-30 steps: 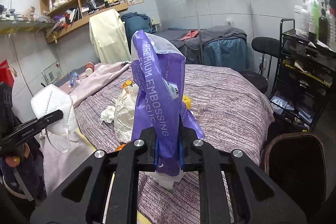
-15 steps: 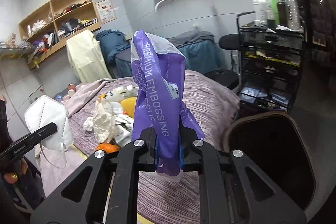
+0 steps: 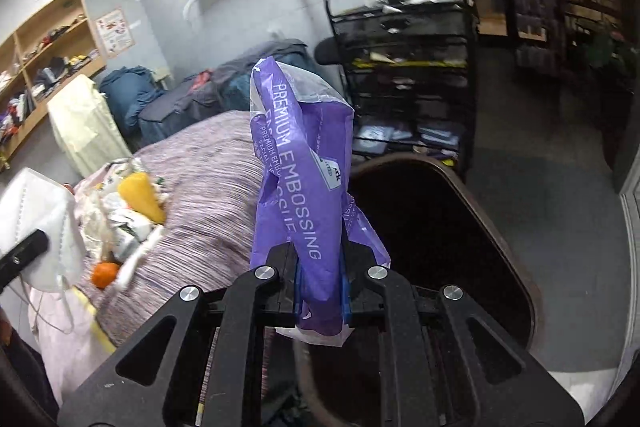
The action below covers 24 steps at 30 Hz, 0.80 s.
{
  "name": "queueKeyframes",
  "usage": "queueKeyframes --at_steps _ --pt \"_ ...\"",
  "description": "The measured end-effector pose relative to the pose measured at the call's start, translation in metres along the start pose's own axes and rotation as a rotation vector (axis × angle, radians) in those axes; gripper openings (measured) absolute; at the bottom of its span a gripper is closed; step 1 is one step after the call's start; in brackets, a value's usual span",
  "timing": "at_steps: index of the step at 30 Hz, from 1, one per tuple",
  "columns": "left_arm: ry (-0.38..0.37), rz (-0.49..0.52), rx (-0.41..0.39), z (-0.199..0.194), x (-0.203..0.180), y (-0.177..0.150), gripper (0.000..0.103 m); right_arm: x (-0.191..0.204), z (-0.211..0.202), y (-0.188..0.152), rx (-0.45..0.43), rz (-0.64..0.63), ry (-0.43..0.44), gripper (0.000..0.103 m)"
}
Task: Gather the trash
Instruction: 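Carry the purple bag to the brown bin and release it with the right gripper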
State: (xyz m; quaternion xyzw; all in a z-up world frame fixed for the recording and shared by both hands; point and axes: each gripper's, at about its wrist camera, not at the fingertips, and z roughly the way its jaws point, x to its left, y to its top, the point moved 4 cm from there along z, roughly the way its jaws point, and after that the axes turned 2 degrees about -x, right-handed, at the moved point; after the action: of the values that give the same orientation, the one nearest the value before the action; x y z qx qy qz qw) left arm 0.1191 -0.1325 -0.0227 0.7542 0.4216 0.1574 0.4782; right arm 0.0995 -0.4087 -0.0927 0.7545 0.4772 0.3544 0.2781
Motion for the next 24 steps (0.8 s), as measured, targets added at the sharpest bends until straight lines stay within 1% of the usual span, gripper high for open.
queueKeyframes --at_steps 6,12,14,16,17,20,21,24 --pt "-0.037 0.039 0.025 0.018 -0.021 0.003 0.005 -0.032 0.021 -0.022 0.079 0.048 -0.071 0.014" --pt "-0.076 0.075 0.054 0.034 -0.044 0.001 0.005 -0.043 0.033 -0.033 0.124 0.062 -0.112 0.016" --pt "-0.089 0.089 0.066 0.039 -0.051 0.001 0.005 -0.044 0.036 -0.034 0.124 0.065 -0.114 0.024" --pt "-0.100 0.100 0.077 0.045 -0.057 0.001 0.005 -0.043 0.036 -0.035 0.123 0.063 -0.129 0.059" --pt "-0.104 0.103 0.082 0.048 -0.060 0.001 0.005 -0.043 0.036 -0.035 0.118 0.062 -0.132 0.063" --pt "-0.119 0.108 0.102 0.057 -0.066 -0.001 0.005 -0.044 0.031 -0.038 0.106 0.064 -0.130 0.068" --pt "-0.124 0.109 0.108 0.059 -0.068 -0.001 0.005 -0.044 0.028 -0.038 0.097 0.066 -0.130 0.072" --pt "-0.134 0.116 0.122 0.064 -0.073 0.000 0.005 -0.046 0.017 -0.036 0.063 0.073 -0.138 0.074"
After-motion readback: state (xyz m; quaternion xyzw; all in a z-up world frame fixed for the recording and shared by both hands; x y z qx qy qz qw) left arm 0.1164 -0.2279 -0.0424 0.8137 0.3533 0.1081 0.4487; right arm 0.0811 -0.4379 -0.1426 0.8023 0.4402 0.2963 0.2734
